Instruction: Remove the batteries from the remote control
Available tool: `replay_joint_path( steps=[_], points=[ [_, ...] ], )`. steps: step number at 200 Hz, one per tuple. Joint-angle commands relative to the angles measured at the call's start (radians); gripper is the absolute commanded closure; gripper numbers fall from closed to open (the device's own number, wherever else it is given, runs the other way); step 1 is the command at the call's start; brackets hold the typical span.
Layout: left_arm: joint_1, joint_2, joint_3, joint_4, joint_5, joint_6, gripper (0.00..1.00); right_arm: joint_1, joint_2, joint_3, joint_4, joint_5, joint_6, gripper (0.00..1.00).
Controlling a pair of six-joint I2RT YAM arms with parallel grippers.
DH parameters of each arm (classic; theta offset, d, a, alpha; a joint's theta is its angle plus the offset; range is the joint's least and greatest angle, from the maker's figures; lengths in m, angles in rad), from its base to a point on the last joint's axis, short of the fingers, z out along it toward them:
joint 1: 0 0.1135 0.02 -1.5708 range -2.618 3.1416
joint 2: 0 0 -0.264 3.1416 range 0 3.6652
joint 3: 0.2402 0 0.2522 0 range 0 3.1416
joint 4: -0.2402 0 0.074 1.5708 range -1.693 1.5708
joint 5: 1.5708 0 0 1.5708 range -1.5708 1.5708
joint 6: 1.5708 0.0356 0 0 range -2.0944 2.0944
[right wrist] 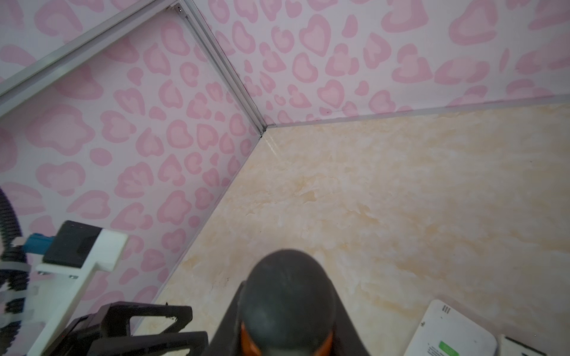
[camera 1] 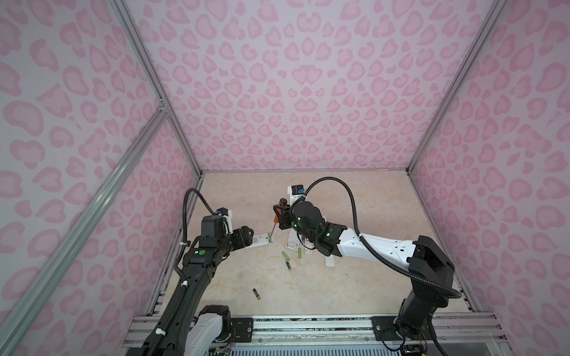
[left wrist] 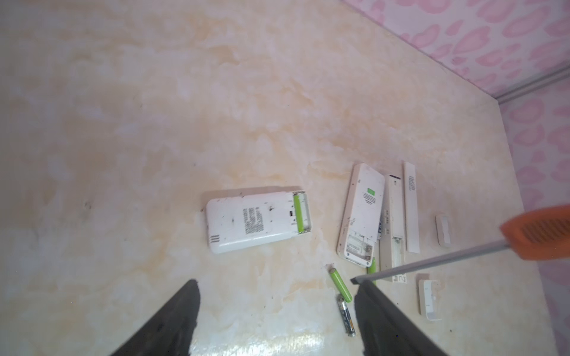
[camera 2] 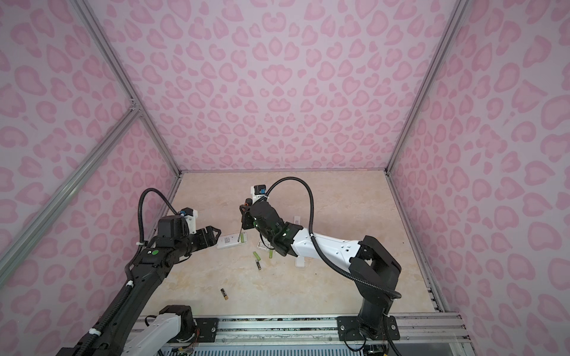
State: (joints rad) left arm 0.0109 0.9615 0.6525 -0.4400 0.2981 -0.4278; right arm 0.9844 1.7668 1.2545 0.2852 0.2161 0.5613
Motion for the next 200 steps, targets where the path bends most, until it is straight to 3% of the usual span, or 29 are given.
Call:
replay_joint_path(
  steps=[1, 23, 50, 117, 200],
  points=[
    [0.086, 0.062, -0.023, 0.051, 0.171, -0.107, 0.19, 0.028, 0.051, 0.013, 0.128, 0.118, -0.127, 1.0],
    [0.164, 0.163, -0.032, 0.09, 0.257, -0.097, 0.19, 0.05, 0.107, 0.072, 0.113, 0.127, -0.221, 1.0],
    [0.216, 0.265, -0.025, 0.128, 0.297, -0.075, 0.19, 0.043, 0.167, 0.125, 0.084, 0.118, -0.247, 1.0],
    [0.218, 0.492, 0.022, 0.19, 0.317, -0.04, 0.25, -0.012, 0.288, 0.221, 0.045, 0.055, -0.207, 1.0],
    [0.206, 0.582, 0.036, 0.187, 0.315, -0.02, 0.32, -0.019, 0.304, 0.248, 0.017, 0.04, -0.164, 1.0]
  ],
)
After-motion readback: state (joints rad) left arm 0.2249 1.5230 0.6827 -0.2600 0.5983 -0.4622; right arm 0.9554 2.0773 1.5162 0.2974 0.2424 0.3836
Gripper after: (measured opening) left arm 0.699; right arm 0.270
